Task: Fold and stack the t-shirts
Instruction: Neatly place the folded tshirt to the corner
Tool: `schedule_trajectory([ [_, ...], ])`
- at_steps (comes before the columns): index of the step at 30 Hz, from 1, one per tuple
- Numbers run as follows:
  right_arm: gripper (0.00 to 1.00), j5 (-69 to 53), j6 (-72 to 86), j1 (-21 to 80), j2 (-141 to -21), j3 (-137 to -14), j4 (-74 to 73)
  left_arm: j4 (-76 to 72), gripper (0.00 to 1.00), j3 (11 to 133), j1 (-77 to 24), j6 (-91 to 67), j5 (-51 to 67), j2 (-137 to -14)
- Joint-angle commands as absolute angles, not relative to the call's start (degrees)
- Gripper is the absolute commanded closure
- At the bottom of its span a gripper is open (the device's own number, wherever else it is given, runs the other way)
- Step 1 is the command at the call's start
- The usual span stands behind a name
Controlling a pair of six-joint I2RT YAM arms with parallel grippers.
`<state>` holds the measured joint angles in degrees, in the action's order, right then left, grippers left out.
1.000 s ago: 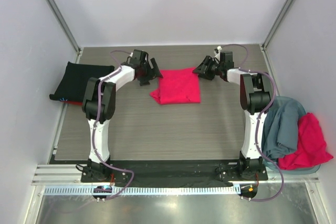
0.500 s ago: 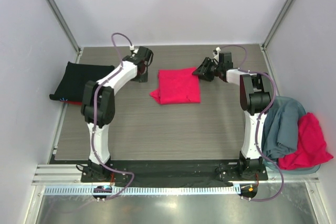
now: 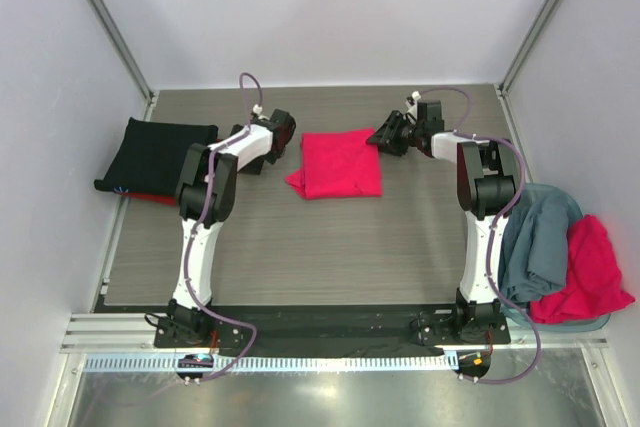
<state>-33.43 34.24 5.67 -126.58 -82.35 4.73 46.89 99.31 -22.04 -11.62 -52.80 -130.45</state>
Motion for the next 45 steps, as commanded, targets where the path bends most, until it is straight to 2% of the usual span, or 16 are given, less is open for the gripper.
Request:
schedule_trajectory([
  [1,0.5,-34.7,35.1,5.2,-124.2,-81.8,6.9,45.4,0.3,99.0,-19.3,-9.5,-57.7,-132.8],
  [4,0.5,-34.9,35.2,5.1,-124.1,-81.7,7.2,45.5,0.35,100.0,-17.8,-8.4,-57.9,-135.2],
  [5,0.5,-34.9,35.2,5.1,-124.1,-81.6,7.2,47.1,0.41,100.7,-17.5,-8.6,-57.7,-135.8],
  [11,0.5,-35.5,35.5,5.0,-124.0,-81.4,7.8,49.6,0.58,103.2,-15.4,-9.3,-58.3,-138.5],
  [13,0.51,-35.6,35.6,4.9,-123.9,-81.4,7.8,49.0,0.74,103.3,-15.4,-9.1,-58.1,-138.4],
  [14,0.51,-35.7,35.6,5.0,-124.0,-81.4,7.8,49.3,0.87,103.4,-15.5,-9.1,-57.1,-138.3],
  [16,0.51,-35.7,35.6,4.9,-124.1,-81.4,7.9,49.0,0.99,103.3,-15.8,-9.3,-56.7,-137.7],
  [25,0.53,-36.0,35.7,4.7,-124.0,-81.3,7.9,50.7,1.0,105.8,-21.1,-12.6,-54.5,-135.7],
  [31,0.54,-36.5,35.7,4.7,-124.3,-81.1,7.9,58.4,1.0,120.7,-25.2,-18.6,-51.9,-140.3],
  [34,0.53,-36.6,35.7,4.7,-124.6,-81.1,8.0,61.0,0.81,127.0,-26.4,-21.7,-49.4,-141.8],
  [35,0.52,-36.6,35.7,4.7,-124.8,-81.1,7.9,62.0,0.59,128.0,-26.7,-22.3,-48.3,-141.9],
  [38,0.48,-35.3,35.1,4.7,-124.6,-81.3,6.8,60.2,0.35,127.4,-26.9,-23.5,-44.8,-138.9],
  [42,0.39,-31.4,33.3,4.7,-122.4,-80.3,5.6,55.8,0.24,122.0,-27.5,-24.2,-40.0,-132.5],
  [45,0.38,-29.6,32.6,4.7,-121.3,-79.8,4.6,53.4,0.18,118.8,-28.5,-24.3,-37.3,-127.7],
])
